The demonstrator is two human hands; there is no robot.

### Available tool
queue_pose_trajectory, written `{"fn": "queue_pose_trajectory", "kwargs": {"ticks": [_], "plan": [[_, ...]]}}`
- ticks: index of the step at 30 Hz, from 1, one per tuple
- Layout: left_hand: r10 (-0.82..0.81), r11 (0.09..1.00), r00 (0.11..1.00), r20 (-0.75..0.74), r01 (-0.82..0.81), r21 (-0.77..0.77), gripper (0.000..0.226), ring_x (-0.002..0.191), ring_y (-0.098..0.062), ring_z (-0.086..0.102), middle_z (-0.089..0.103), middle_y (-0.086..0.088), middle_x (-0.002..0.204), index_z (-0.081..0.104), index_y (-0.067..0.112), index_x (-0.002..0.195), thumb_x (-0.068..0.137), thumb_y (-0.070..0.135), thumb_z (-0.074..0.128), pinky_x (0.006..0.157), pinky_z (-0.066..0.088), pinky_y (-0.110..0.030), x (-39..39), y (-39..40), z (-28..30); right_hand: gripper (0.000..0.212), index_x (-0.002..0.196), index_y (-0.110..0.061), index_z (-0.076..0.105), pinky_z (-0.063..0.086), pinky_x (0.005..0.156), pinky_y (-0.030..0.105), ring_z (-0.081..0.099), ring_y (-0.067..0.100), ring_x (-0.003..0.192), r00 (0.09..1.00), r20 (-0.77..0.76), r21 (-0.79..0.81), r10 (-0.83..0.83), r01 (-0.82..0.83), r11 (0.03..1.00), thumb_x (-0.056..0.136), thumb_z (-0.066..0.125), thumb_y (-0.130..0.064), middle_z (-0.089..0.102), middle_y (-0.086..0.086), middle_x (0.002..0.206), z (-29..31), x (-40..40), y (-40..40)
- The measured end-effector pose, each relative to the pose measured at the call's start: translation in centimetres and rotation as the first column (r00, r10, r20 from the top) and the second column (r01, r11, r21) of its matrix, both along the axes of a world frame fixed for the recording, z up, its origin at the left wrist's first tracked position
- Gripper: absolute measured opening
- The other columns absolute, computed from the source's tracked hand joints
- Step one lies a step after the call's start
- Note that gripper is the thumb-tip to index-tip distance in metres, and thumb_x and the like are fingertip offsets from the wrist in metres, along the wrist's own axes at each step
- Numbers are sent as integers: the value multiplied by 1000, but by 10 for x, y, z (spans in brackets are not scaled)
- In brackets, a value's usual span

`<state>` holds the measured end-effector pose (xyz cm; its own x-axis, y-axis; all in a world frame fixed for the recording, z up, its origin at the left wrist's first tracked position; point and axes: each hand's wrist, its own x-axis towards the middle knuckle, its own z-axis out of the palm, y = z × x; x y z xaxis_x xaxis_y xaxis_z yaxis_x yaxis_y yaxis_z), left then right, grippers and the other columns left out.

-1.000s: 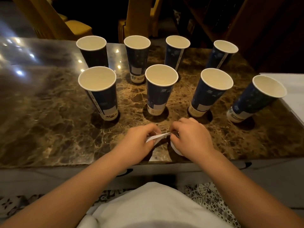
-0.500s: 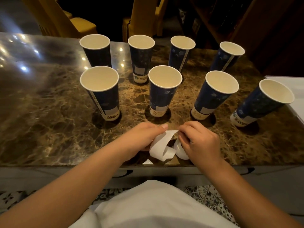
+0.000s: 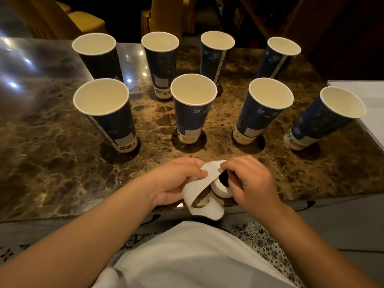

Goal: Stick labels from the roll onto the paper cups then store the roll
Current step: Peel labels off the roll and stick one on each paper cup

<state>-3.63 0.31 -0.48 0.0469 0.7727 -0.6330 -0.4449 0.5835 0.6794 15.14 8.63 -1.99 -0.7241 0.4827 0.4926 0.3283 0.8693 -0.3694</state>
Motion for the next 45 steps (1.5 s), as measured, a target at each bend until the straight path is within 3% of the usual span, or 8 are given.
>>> {"fn": "queue_pose_trajectory", "kwargs": {"ticks": [7,11,16,20,28,36,41,45], "plan": [[-29,998,996,-81,33,48,15,73,-17,67,72,-8,81,72,13,80,91,11,62,69,54,-32,5,4,-4,18,96,-3,70,51,79,27,62,18,86,998,-62,-116,30,-37,993,83,59,3,69,7,88,-4,2,-8],[-35,992,984,-172,55,116,9,76,-21,66,71,-11,87,69,13,86,89,7,64,72,54,-35,10,2,-6,17,102,-8,69,54,71,30,62,14,82,993,-73,-204,-96,79,976,85,68,-11,69,2,90,7,0,-11],[-58,988,977,-206,86,132,15,88,-29,66,72,-15,95,71,9,100,89,3,64,89,51,-48,14,2,-2,19,96,-16,68,51,67,32,57,13,80,983,114,-186,-142,161,969,82,72,-28,64,-5,88,17,2,-6],[-46,985,964,-261,88,151,16,86,-26,68,74,-13,94,72,8,101,88,3,64,83,55,-43,16,1,1,17,88,-17,66,52,64,36,57,15,77,980,171,-183,-103,135,974,80,70,-31,62,-5,86,16,4,-5],[-61,948,781,-621,241,210,6,93,-28,67,74,-5,92,74,18,91,88,16,69,91,54,-51,23,-2,10,20,85,-21,65,51,56,33,56,13,71,977,170,-154,-131,157,976,82,63,-40,62,-6,81,26,7,-10],[-10,950,791,-612,199,241,9,93,-36,66,73,-15,92,73,22,88,90,16,67,90,53,-56,30,1,19,26,88,-21,66,52,59,40,59,15,73,980,166,-208,-113,147,967,84,54,-44,63,-6,81,36,13,-5],[-3,954,866,-499,151,257,16,85,-21,65,73,-7,89,75,20,81,91,14,65,90,51,-47,35,2,22,17,88,-21,67,51,59,40,58,14,73,978,186,-220,-91,132,967,85,61,-37,62,-7,81,41,13,-3],[0,938,792,-611,212,274,17,90,-35,65,73,-12,90,75,22,80,92,16,65,83,54,-46,36,2,22,17,88,-21,71,53,60,38,60,10,72,978,188,-275,-96,146,950,83,67,-37,66,-8,78,44,14,-2]]}}
